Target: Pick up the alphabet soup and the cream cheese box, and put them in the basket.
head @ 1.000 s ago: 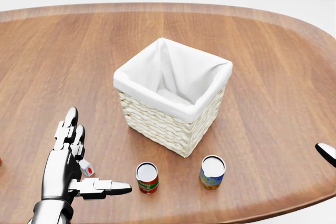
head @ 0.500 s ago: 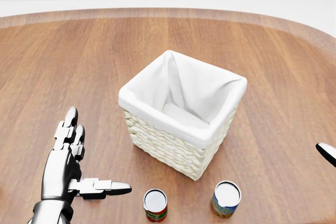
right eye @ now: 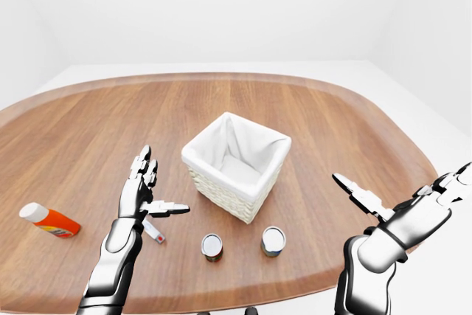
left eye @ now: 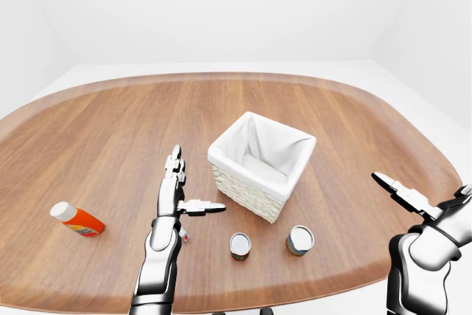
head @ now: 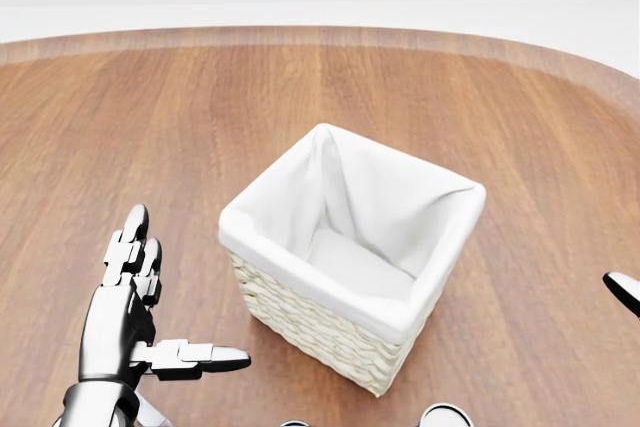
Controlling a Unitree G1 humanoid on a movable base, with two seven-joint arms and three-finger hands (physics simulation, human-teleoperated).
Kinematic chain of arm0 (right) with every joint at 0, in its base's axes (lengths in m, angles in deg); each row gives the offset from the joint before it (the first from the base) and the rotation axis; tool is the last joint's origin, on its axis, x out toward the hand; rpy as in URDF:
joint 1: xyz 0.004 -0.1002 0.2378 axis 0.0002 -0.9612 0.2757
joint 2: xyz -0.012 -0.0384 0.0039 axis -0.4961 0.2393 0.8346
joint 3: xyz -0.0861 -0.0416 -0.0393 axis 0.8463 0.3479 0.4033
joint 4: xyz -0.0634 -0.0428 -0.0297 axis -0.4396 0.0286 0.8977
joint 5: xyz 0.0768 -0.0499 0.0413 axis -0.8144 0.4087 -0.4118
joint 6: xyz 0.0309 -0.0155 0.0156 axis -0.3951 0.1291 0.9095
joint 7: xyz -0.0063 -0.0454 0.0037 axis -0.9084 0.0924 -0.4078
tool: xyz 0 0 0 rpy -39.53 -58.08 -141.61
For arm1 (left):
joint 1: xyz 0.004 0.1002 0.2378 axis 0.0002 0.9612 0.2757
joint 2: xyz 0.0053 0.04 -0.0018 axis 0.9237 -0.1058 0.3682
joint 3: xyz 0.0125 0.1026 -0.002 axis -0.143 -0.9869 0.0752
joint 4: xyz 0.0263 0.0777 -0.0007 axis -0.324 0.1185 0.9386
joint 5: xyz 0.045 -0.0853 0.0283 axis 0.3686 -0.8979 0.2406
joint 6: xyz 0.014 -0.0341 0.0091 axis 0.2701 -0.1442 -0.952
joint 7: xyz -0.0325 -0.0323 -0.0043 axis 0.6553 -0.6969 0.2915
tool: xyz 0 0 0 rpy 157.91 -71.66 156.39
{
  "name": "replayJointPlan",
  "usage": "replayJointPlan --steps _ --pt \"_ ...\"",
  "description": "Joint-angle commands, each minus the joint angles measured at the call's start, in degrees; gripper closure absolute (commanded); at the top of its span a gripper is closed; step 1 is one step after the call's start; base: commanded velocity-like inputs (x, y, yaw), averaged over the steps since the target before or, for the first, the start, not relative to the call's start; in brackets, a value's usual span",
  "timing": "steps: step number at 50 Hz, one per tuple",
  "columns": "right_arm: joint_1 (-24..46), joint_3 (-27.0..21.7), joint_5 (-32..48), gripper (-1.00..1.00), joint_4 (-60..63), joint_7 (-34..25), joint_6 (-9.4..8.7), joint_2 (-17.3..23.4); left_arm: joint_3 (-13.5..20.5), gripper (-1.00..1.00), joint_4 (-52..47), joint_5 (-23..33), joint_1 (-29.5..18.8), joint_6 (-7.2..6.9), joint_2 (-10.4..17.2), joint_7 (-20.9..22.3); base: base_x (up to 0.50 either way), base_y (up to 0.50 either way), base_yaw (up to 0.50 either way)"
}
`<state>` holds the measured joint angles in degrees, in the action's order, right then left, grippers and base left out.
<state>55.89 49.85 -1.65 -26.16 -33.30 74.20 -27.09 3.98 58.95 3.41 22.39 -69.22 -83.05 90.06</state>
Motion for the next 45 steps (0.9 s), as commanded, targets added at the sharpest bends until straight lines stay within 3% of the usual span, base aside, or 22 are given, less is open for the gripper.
replayJointPlan --steps 1,9,11,14,18,22,32,35,39,42,43,45 --pt "-0.06 0.01 0.07 -1.0 -0.22 0.0 0.45 -0.06 -0.03 -1.0 0.08 0.03 0.06 0.11 0.0 0.01 0.21 0.0 0.0" --pt "-0.01 0.09 0.45 -1.0 -0.32 0.0 0.51 0.02 -0.02 -1.0 0.1 0.04 -0.03 -0.01 0.0 -0.01 0.21 0.01 0.0" --pt "0.13 0.1 0.45 -1.0 -0.71 0.0 0.77 0.06 0.12 -1.0 0.83 -0.03 -0.28 0.51 0.05 0.03 0.21 0.02 0.0" --pt "0.01 0.07 0.28 -1.0 -0.19 0.0 0.34 0.03 -0.09 -1.0 -0.48 0.08 0.14 -0.33 -0.02 -0.04 0.21 0.03 0.0" --pt "0.08 0.11 0.34 -1.0 -0.53 0.0 0.63 0.04 0.06 -1.0 0.21 -0.02 -0.07 0.16 0.03 0.03 0.21 0.03 0.0" --pt "0.02 0.12 0.4 -1.0 -0.32 0.0 0.52 0.02 -0.06 -1.0 -0.5 0.06 0.12 -0.37 -0.01 -0.02 0.21 0.03 0.0" --pt "-0.14 -0.2 -0.91 -1.0 0.74 0.0 -0.2 -0.13 0.05 -1.0 0.46 0.13 -0.12 0.38 0.04 -0.03 0.18 0.03 0.0" --pt "-0.13 -0.24 -0.85 -1.0 0.72 0.0 -0.12 -0.17 0.1 -1.0 -1.0 0.35 0.35 -0.25 0.06 -0.36 0.0 0.0 0.0" --pt "0.01 -0.27 -0.9 -1.0 0.37 0.0 -0.12 -0.06 -0.77 -1.0 -2.37 4.58 1.48 1.42 -0.08 -3.09 0.0 0.0 0.0" --pt "0.29 -0.18 -0.74 -1.0 -0.82 0.0 0.66 0.14 -0.68 -1.0 -2.04 5.61 1.4 1.86 -0.09 -3.78 0.0 0.0 0.0" --pt "0.23 -0.17 -0.77 -1.0 -0.67 0.0 0.44 0.15 -0.02 -1.0 -2.6 5.21 1.07 -0.29 -0.23 -4.38 0.0 0.0 0.0" --pt "0.27 -0.25 -0.94 -1.0 -0.01 0.0 -0.59 0.18 0.67 -1.0 -3.31 4.05 0.77 -1.74 -0.17 -4.49 0.0 0.0 0.0"
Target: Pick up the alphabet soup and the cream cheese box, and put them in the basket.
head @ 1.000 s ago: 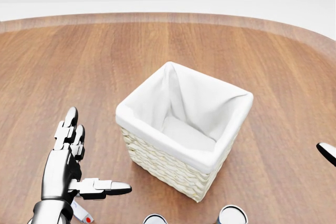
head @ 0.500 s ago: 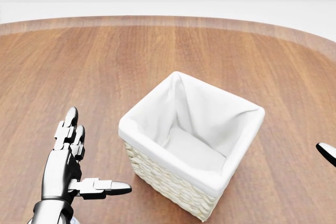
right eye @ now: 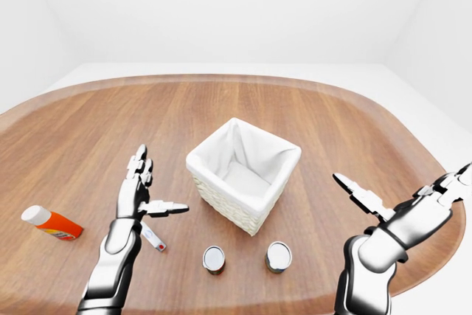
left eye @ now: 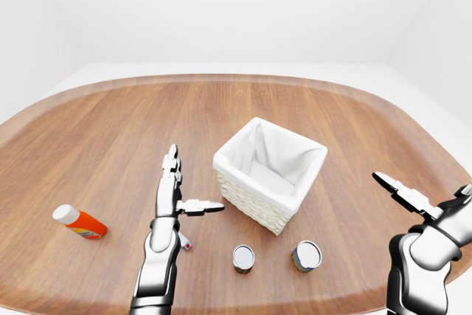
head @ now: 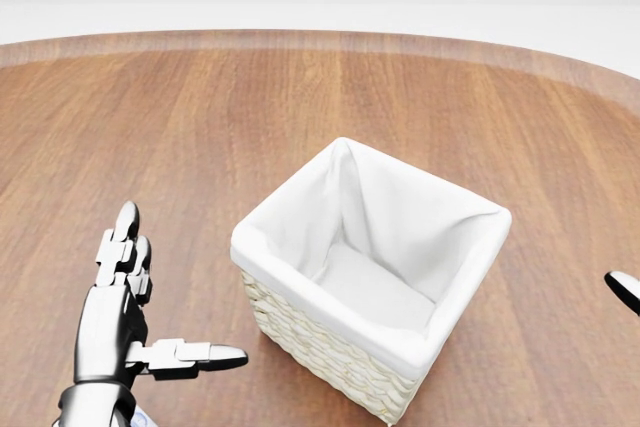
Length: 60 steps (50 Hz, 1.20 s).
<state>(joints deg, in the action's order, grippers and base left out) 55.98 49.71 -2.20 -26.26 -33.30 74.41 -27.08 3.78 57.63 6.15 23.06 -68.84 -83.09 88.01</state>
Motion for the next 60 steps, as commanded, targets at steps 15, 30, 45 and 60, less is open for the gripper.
replayJointPlan --steps 15,30,45,60 --pt "0.34 0.18 0.05 -1.0 -0.4 0.0 -0.76 0.3 -1.76 -1.0 -8.66 22.09 2.56 -5.78 2.22 -4.45 0.0 0.0 0.0" --pt "0.35 0.12 0.11 -1.0 -0.86 0.0 -0.22 0.39 -1.4 -1.0 -21.03 35.85 6.46 -5.78 1.42 0.1 0.0 0.0 0.0" --pt "0.49 -0.05 -0.24 -1.0 -1.19 0.0 -0.31 0.48 -1.62 -1.0 -30.72 58.09 8.54 -5.78 1.97 3.47 0.0 0.0 0.0" --pt "0.13 0.16 1.25 -1.0 -0.73 0.0 0.66 0.3 -0.61 -1.0 -31.12 74.28 10.89 -5.22 3.2 5.27 0.0 0.0 0.0"
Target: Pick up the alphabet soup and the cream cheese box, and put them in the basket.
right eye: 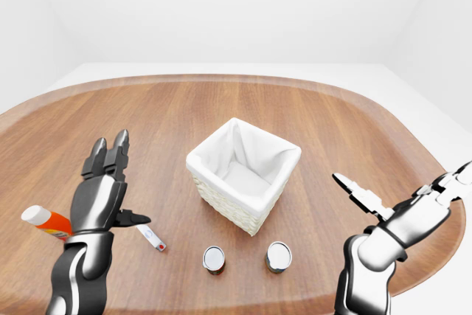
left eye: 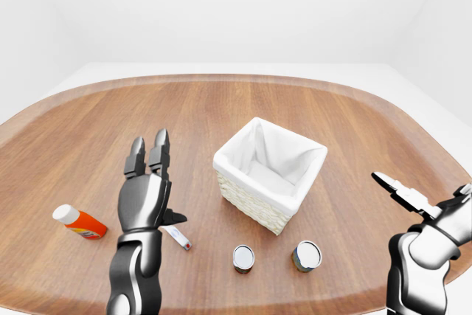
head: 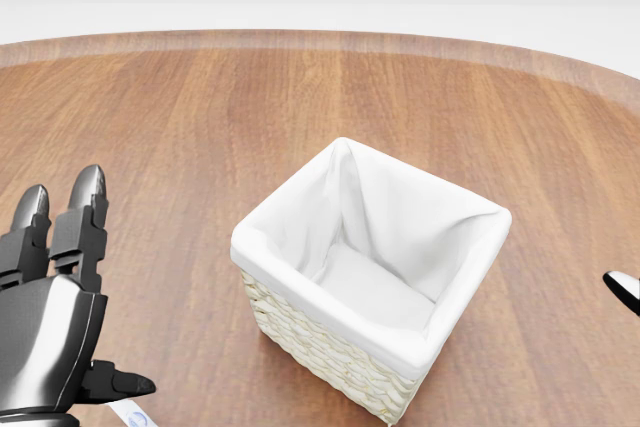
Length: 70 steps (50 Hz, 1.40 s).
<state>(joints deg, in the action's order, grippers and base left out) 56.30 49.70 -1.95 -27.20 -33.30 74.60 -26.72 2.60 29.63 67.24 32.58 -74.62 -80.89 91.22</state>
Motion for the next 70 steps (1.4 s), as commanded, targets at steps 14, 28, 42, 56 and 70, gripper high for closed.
replayJointPlan --steps 14,28,42,56,70 --pt "0.09 0.18 1.56 -1.0 -0.65 0.0 0.93 0.1 1.15 -1.0 -6.6 23.1 2.26 6.26 -0.1 3.36 0.0 0.0 0.0" --pt "0.03 0.15 1.71 -1.0 -0.25 0.0 0.16 0.09 0.9 -1.0 -9.75 22.3 2.48 7.03 -1.01 6.18 0.0 0.0 0.0" --pt "0.03 0.14 1.71 -1.0 -0.25 0.0 0.16 0.09 0.92 -1.0 -9.75 22.31 2.48 7.05 -1.03 6.18 0.0 0.0 0.0" --pt "-0.23 0.28 2.3 -1.0 -0.24 0.0 0.61 -0.09 4.12 -1.0 -9.0 21.25 7.47 10.0 0.09 5.12 0.0 0.0 0.0" --pt "-0.22 0.36 2.35 -1.0 0.0 0.0 0.24 -0.13 5.03 -1.0 -8.02 23.67 12.98 10.0 -1.46 3.85 0.0 0.0 0.0"
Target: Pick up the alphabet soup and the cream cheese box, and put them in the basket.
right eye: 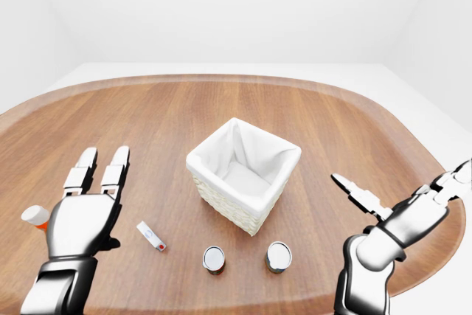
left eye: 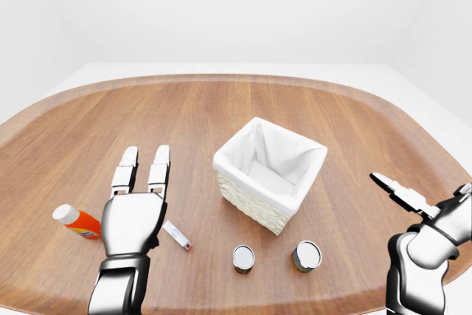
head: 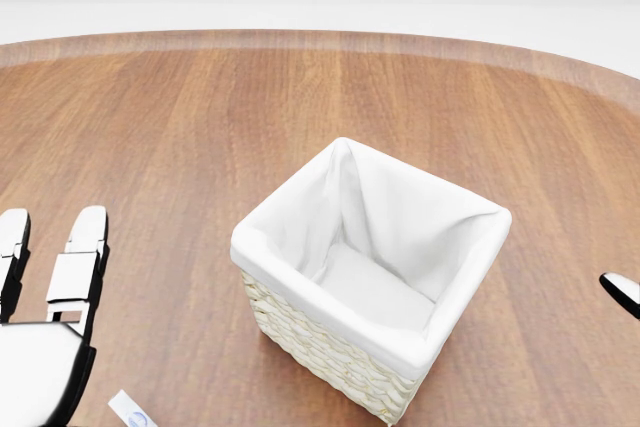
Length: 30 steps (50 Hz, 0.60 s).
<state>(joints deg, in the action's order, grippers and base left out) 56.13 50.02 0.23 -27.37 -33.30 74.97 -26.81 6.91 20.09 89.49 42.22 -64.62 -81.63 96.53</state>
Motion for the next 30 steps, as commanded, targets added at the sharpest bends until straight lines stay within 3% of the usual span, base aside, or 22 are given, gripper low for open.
replayJointPlan --steps 1,10,25,30 --pt "0.0 0.04 0.16 -1.0 0.15 0.0 -0.19 -0.02 0.7 -1.0 1.82 1.55 3.33 0.0 -0.77 -2.01 0.0 0.0 0.0" --pt "0.06 0.02 0.22 -1.0 -0.2 0.0 0.03 0.02 -0.73 -1.0 5.56 2.31 4.18 0.0 0.04 -5.98 0.0 0.0 0.0" --pt "-0.02 0.02 0.28 -1.0 0.19 0.0 -0.28 0.07 -7.42 -1.0 17.82 7.29 2.6 0.0 3.26 -12.17 0.0 0.0 0.0" --pt "0.14 0.04 0.37 -1.0 -0.68 0.0 0.42 0.11 -8.98 -1.0 21.07 8.61 2.06 0.0 4.29 -13.67 0.0 0.0 0.0"
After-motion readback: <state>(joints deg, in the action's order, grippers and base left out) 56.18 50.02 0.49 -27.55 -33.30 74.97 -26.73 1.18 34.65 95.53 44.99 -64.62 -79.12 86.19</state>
